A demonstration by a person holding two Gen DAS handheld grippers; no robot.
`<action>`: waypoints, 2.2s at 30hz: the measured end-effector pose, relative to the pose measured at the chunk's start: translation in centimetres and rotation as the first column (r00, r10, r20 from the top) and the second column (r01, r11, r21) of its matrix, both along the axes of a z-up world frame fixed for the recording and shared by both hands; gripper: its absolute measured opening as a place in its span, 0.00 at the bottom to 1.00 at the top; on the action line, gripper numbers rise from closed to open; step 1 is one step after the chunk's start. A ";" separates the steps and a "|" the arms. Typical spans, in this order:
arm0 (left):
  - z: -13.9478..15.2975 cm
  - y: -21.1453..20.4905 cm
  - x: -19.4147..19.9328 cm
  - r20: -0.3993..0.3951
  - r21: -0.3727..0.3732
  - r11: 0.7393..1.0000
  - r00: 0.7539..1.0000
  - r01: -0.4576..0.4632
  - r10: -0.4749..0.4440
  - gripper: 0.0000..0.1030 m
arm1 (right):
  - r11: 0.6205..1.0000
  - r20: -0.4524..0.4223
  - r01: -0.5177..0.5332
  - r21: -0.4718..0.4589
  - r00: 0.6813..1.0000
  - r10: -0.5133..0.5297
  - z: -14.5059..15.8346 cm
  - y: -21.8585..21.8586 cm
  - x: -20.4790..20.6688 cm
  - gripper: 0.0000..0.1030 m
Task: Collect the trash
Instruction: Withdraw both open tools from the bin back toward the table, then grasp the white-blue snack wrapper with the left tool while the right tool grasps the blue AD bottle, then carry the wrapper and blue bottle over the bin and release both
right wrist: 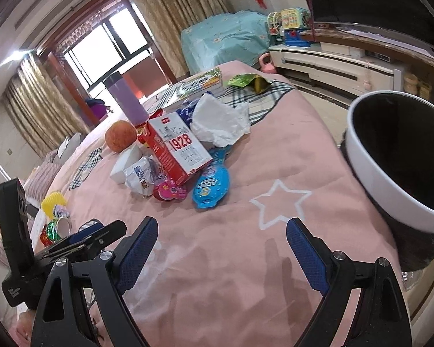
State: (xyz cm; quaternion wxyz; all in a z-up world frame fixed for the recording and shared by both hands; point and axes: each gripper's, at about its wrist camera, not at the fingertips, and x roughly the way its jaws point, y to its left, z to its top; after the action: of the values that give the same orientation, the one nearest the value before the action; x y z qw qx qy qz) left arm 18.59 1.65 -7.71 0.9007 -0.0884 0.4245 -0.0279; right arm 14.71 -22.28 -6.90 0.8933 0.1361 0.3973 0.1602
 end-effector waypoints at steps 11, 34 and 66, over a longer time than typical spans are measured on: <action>0.4 1.1 3.3 -0.006 -0.022 1.000 1.000 -0.002 0.002 0.74 | 0.996 0.006 -0.028 -0.081 1.000 0.029 -0.6 2.5 2.6 0.85; -1.6 0.7 5.7 -0.043 -0.058 0.997 0.998 0.044 -0.046 0.09 | 0.985 -0.023 -0.069 -0.158 0.998 0.066 -2.1 4.3 5.1 0.39; 2.8 -11.1 -0.9 0.038 -0.053 0.946 0.947 0.320 -0.318 0.09 | 0.990 0.091 0.108 -0.095 0.991 -0.100 2.6 -5.0 -2.4 0.39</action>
State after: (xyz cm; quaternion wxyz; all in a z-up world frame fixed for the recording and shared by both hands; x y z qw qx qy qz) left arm 17.66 -9.50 -4.94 0.8873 -0.0445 0.4193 -0.1870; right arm 12.28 -27.31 -4.31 0.9223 0.1050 0.3585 0.0991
